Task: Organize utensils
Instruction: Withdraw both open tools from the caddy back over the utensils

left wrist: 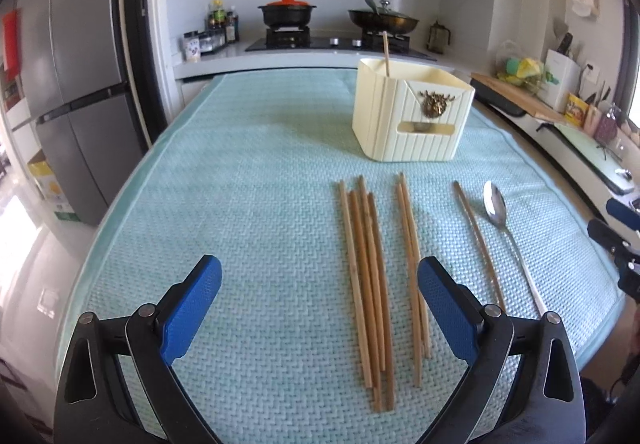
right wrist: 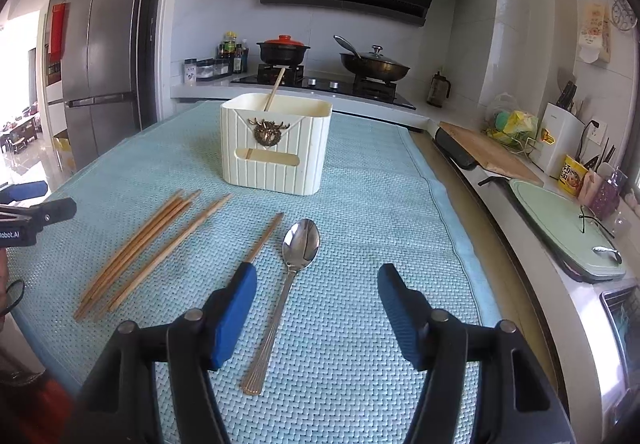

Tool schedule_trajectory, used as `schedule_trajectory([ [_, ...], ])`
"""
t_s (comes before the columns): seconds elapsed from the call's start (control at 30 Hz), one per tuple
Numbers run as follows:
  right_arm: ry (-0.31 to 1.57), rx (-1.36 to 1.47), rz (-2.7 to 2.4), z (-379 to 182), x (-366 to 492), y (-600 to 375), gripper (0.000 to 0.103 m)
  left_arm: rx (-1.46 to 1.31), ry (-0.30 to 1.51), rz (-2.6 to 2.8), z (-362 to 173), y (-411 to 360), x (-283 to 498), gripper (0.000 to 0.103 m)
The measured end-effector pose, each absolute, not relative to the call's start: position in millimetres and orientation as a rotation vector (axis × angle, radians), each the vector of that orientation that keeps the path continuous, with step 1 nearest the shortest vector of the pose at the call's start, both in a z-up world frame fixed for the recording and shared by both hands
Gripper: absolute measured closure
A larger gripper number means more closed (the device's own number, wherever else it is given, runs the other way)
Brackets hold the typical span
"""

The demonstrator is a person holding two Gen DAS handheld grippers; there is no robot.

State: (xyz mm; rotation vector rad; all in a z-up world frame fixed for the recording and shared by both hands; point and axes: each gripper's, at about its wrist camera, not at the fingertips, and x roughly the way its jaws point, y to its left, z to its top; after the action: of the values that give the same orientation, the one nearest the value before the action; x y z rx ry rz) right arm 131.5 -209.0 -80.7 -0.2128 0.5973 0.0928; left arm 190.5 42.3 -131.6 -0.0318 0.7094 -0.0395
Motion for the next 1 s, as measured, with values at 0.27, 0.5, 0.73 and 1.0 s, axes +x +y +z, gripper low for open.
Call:
schedule_trajectory([
  [0.27,0.578,-0.224,0.063,-82,130,-207,0.022,-0.059,0.716,-0.042,-125,52,186,0.004],
  [0.5,0.566,-0.222,0.059,-81,128,-207,0.019,-0.087,0.681,0.008,-108,69,181,0.001],
  [0.73,0.533,-0.213,0.046,-75,126,-216,0.019,-0.031,0.640,0.019,-93,67,170,0.001],
  [1.0,0.521,-0.199,0.039,-70,124,-226,0.019,-0.089,0.642,0.021,-86,77,173,0.001],
])
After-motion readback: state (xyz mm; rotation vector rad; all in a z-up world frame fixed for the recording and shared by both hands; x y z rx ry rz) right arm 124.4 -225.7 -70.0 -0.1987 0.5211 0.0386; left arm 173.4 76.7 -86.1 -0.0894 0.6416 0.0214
